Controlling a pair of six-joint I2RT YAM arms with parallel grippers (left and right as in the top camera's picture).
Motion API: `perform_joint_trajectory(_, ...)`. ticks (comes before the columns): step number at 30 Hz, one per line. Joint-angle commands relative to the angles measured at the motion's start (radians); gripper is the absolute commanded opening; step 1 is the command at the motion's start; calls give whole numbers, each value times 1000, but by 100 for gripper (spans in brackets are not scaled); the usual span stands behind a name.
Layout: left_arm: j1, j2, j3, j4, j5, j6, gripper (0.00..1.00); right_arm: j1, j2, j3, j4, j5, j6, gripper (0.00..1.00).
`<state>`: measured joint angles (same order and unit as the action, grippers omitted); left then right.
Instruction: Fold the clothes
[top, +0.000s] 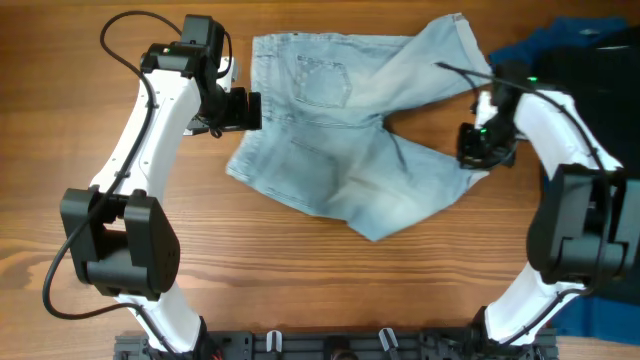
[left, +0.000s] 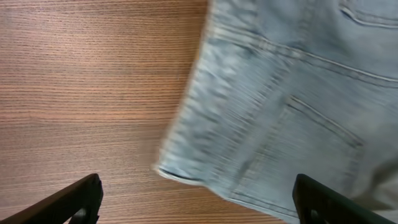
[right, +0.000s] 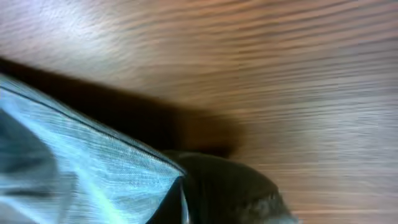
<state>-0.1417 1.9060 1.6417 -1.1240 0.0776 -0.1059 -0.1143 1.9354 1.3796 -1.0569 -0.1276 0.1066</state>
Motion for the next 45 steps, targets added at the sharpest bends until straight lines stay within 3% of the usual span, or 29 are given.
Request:
perform_joint_trajectory(1, 3, 28, -8, 1, 16, 20, 91, -11, 2, 100, -66, -74, -38, 47)
perform_joint_trajectory(3, 3, 48, -8, 7, 17, 20, 85, -8, 2, 167, -122, -144, -68, 54)
perform_joint_trajectory(8, 2, 143, -8, 5, 115, 24, 75, 21, -8, 338, -231, -266, -115, 58)
perform_joint_trajectory(13, -8, 220, -8, -39, 113, 49, 75, 64, -23, 358, -220, -264, -119, 60)
perform_joint_trajectory(16, -8, 246, -12, -50, 104, 49, 68, 69, -23, 358, -216, -262, -132, 60)
perform_joint_trajectory(18, -10, 249, -32, -36, 105, 46, 61, 74, -23, 358, -208, -261, -132, 60)
perform_joint_trajectory(26, -13, 249, -129, 18, 105, -7, 6, 76, -23, 357, -180, -235, -130, 61)
perform_joint_trajectory(29, -9, 249, -143, 10, 98, -27, 4, 76, -23, 357, -173, -233, -130, 60)
perform_joint_trajectory(35, 93, 227, -143, -74, -73, -328, 4, 78, -23, 357, -147, -232, -129, 60)
perform_joint_trajectory(39, 197, 223, -143, -57, -87, -431, 4, 84, -22, 357, -124, -232, -125, 60)
perform_joint_trajectory(45, 312, 223, -143, -11, -6, -429, 4, 95, -19, 349, -58, -219, -100, 60)
